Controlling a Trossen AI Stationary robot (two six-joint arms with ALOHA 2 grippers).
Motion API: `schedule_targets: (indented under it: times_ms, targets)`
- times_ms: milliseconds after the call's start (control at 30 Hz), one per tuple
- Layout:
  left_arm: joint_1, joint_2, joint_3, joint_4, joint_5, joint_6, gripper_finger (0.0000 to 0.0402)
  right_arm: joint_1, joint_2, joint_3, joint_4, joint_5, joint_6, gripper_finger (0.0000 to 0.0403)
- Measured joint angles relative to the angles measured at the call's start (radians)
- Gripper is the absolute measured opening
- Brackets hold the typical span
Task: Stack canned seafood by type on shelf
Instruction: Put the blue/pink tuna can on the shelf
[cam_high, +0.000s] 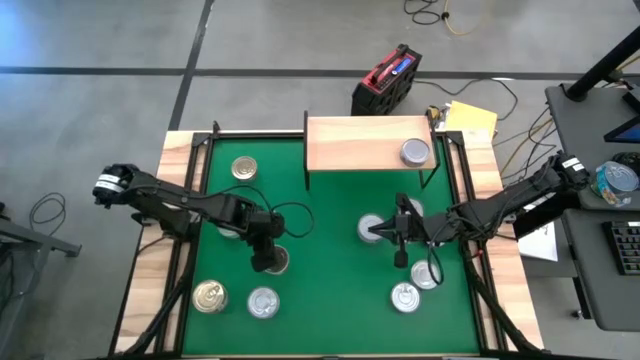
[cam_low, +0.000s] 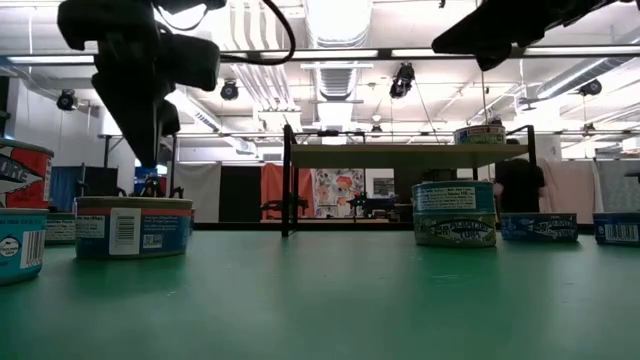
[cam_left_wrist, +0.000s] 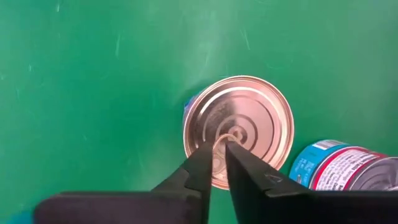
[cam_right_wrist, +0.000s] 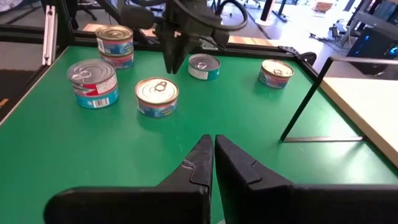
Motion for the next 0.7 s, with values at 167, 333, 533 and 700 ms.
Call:
schedule_targets:
  times_ms: [167,333,533,700]
  targets:
    - [-0.005,0.000,-0.006,0.018,-0.040,0.106,0.0119,0.000,0.000,-0.008,0.000,0.000,0.009,0.0009]
    - [-0.009,0.000,-0.075,0.068,-0.094,0.206,0.0192,0.000,0.000,-0.009,0.001,0.000,0.019,0.0009]
    - [-0.006,-0.011,-0.167,0.249,0.003,0.177,0.0231,0.000,0.000,-0.009,0.001,0.000,0.018,0.0009]
    - [-0.001,-0.010,-0.210,0.261,-0.001,0.145,0.0232,0.000,0.000,-0.009,0.001,0.000,0.017,0.0009]
